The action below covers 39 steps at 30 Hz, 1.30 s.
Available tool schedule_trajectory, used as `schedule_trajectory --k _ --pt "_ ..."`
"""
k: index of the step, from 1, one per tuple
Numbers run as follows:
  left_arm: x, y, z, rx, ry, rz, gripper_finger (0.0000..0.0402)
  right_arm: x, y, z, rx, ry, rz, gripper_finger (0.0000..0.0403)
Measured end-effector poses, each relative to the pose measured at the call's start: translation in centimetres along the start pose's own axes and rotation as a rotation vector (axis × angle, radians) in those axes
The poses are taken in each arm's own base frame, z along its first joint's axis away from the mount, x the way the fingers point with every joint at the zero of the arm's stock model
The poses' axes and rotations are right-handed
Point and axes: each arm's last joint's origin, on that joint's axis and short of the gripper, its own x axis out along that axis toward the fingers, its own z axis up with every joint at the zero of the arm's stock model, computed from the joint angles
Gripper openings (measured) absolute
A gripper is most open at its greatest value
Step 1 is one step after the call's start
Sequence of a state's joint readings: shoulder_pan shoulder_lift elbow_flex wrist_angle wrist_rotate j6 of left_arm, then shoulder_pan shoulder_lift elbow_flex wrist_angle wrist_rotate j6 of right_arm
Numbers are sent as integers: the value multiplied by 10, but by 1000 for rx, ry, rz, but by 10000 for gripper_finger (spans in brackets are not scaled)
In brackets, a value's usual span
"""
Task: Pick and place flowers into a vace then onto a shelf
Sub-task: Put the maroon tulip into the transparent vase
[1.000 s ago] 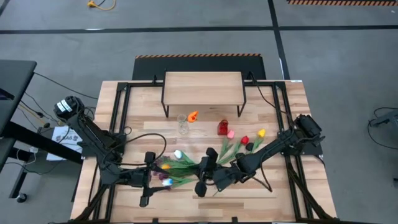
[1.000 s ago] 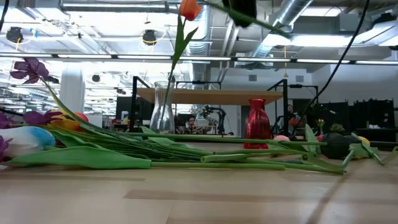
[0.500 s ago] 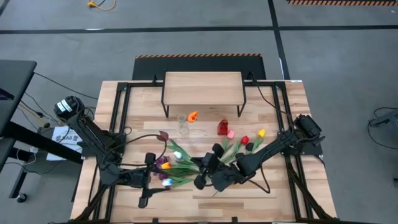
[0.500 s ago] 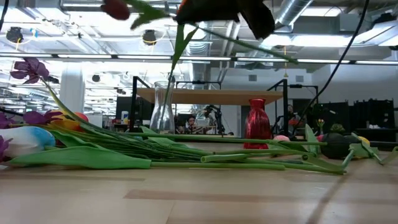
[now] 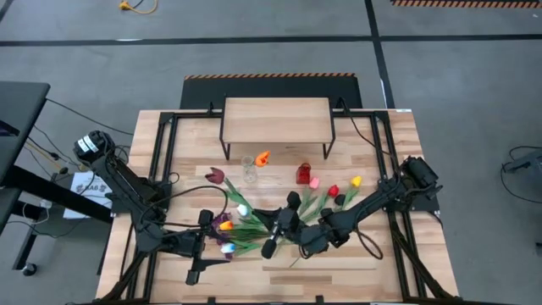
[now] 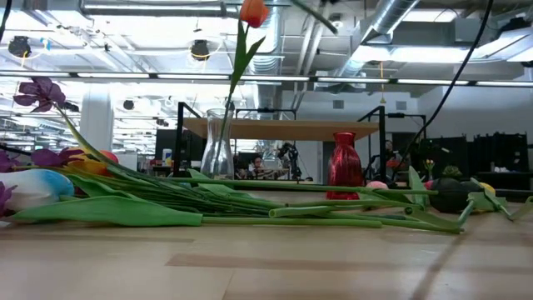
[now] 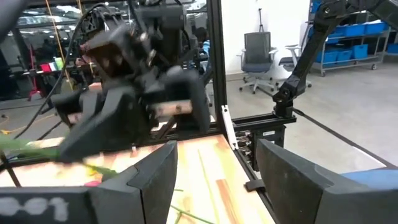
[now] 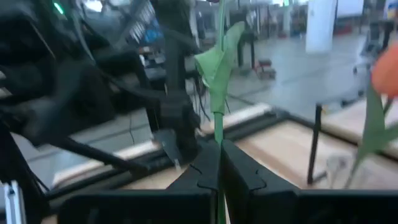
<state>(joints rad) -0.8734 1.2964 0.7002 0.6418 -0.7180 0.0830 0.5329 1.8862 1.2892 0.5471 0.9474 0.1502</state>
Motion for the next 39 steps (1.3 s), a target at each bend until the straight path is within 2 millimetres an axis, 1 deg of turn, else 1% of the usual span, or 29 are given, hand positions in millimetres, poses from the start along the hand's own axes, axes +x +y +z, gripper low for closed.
schedule_trajectory --k 4,10,14,17,21,25,33,39 --pt "0 2 0 -1 5 55 210 -7 6 10 -20 -76 27 0" --pt "0 6 0 -18 11 194 210 -31 22 22 -89 -172 94 0" --pt "3 12 0 -60 6 242 210 -42 31 24 -121 -209 202 0" --pt "8 18 -1 -95 0 256 210 -45 35 24 -132 -222 291 0" --pt "18 23 -6 -114 -3 201 210 -42 36 20 -176 -204 384 0" --pt "26 22 -5 -90 -66 92 210 -36 35 15 -183 -164 454 0" --pt "30 14 -1 -24 -182 -101 210 -30 31 7 -199 -91 453 0" --pt "29 13 0 -4 -194 -118 210 -28 30 1 -196 -30 453 0"
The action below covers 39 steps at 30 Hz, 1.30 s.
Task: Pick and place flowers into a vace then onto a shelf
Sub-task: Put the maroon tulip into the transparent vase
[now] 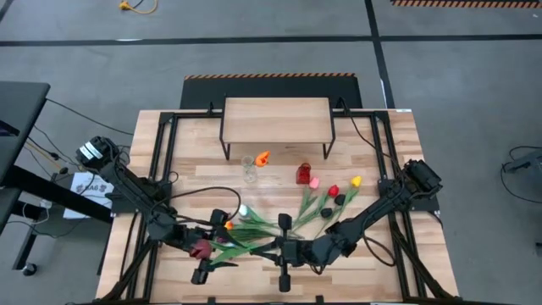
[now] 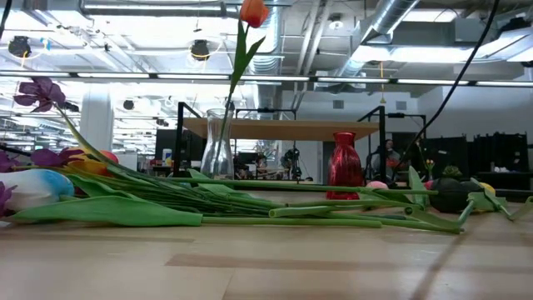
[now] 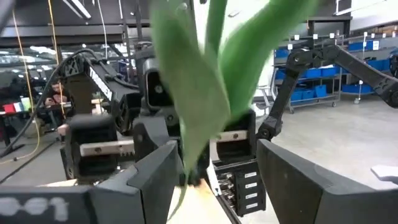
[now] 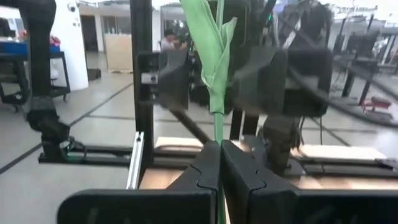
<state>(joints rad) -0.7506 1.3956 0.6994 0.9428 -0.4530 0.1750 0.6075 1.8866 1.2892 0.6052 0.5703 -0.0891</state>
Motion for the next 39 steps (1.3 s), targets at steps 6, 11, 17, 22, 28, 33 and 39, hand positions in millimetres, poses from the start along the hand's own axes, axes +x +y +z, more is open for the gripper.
schedule_trajectory --k 6,11,17,22,28,33,39 --pt "0 0 0 5 0 1 210 0 0 -9 10 83 2 0" --pt "0 0 0 23 1 0 210 -1 1 -11 -1 103 4 0" --pt "0 0 0 24 1 0 210 -2 3 -12 -8 111 10 0" --pt "0 0 -1 28 7 0 204 -2 3 -12 -10 112 8 0" --pt "0 0 -1 29 9 2 148 -2 2 -11 -27 104 -18 0" --pt "-1 -2 -1 52 13 1 101 -2 2 -10 -38 99 -41 0" --pt "-4 -5 0 76 32 64 41 -2 2 -11 -39 102 -41 0"
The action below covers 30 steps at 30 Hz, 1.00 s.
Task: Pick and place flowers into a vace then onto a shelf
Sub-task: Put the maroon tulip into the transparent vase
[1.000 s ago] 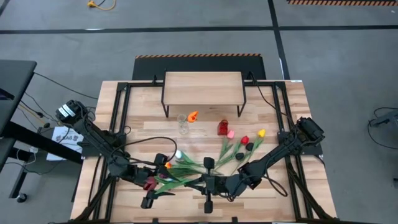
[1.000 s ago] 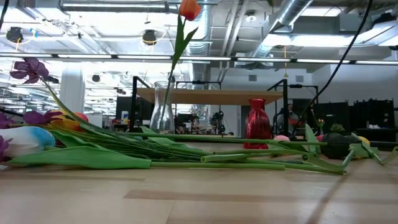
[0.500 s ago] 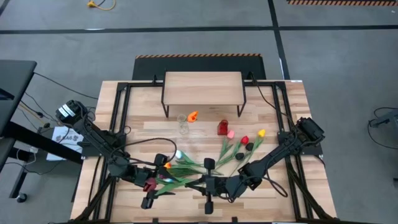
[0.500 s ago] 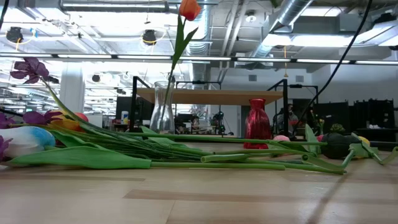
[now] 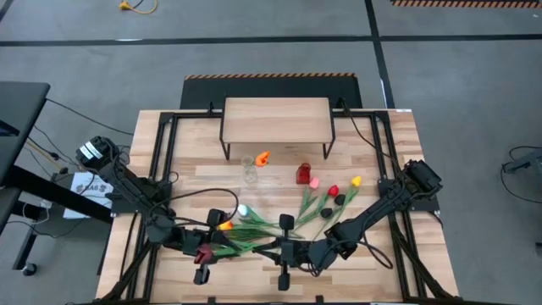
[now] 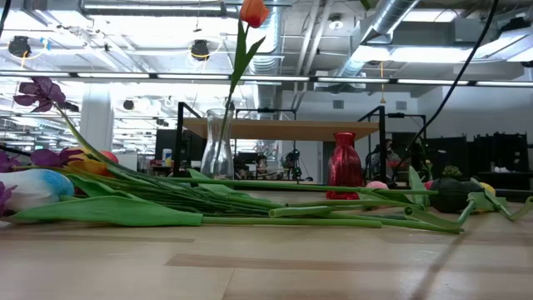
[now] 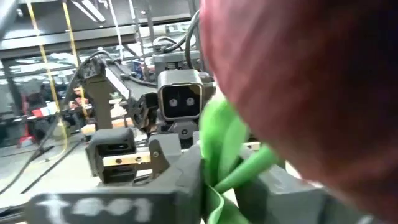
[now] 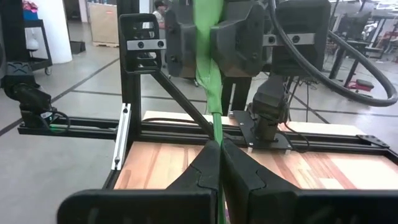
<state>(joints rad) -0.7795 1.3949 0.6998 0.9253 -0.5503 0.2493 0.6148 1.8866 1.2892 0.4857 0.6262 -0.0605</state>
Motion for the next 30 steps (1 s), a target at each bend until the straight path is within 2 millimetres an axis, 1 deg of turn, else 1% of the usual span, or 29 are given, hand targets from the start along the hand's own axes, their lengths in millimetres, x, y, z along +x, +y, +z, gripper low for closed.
schedule_trajectory --k 2,3,6,9,13,18,24,27,30 --pt "0 0 0 -1 6 23 15 0 0 -1 -4 6 1 0" --pt "-1 0 0 -3 8 32 8 0 0 -1 -6 8 5 0" --pt "-2 -1 0 -3 12 44 5 0 2 -1 -7 7 54 5" --pt "-2 -2 1 1 12 45 3 1 1 -1 1 7 72 21" --pt "-2 -2 1 2 10 45 2 0 2 -1 -1 10 78 63" --pt "-3 -2 0 20 25 55 1 0 2 -3 -13 28 79 135" --pt "-5 1 -2 56 98 158 0 0 2 -5 -19 42 81 217" --pt "-9 5 -1 67 151 191 0 0 3 -9 -12 76 82 242" --pt "-15 8 1 67 202 220 0 -1 3 -13 -5 121 81 249"
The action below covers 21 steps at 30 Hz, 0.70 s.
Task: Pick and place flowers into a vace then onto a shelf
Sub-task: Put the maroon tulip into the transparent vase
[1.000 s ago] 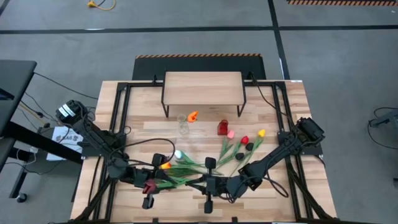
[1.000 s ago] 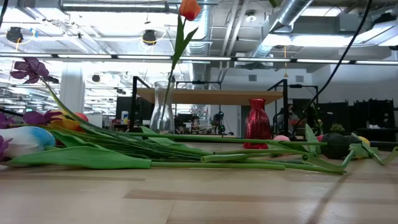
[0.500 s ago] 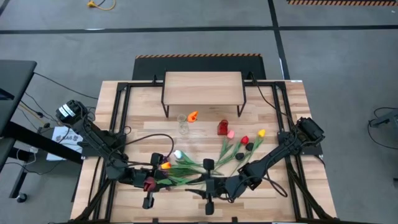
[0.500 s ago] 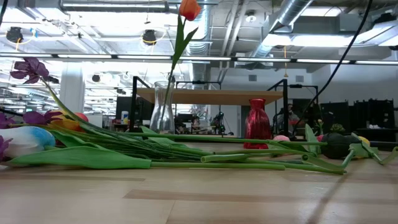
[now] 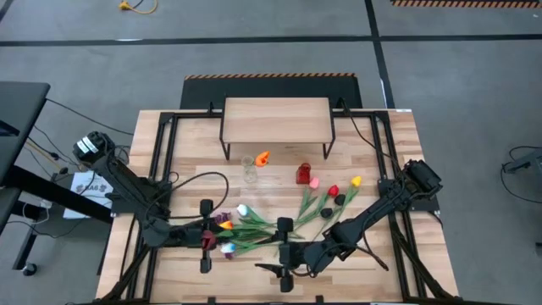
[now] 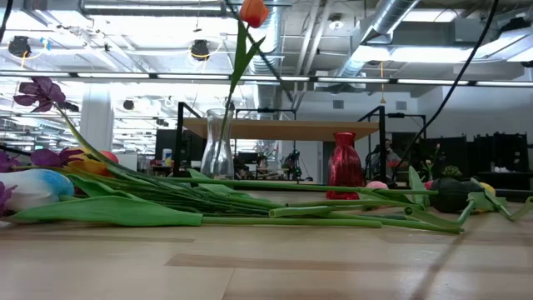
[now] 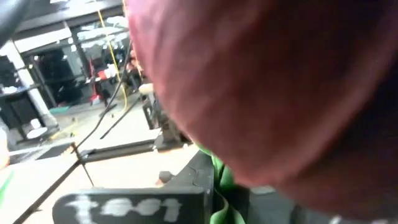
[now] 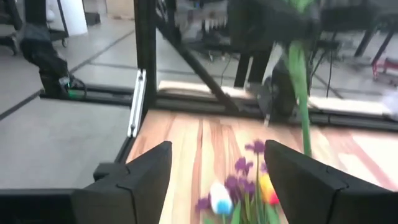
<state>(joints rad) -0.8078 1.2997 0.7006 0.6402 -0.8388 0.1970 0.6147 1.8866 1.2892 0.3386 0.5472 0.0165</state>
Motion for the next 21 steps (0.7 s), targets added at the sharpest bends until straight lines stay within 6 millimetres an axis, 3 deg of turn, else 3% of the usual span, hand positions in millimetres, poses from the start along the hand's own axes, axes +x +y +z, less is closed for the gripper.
schedule_trajectory --k 8,16,21 --pt "-13 27 15 20 32 74 0 -1 -1 -13 44 123 -9 242" --pt "-38 77 55 -71 83 100 0 -2 -1 -21 93 201 -4 240" --pt "-40 108 74 -141 125 182 0 -4 2 -27 153 282 100 240"
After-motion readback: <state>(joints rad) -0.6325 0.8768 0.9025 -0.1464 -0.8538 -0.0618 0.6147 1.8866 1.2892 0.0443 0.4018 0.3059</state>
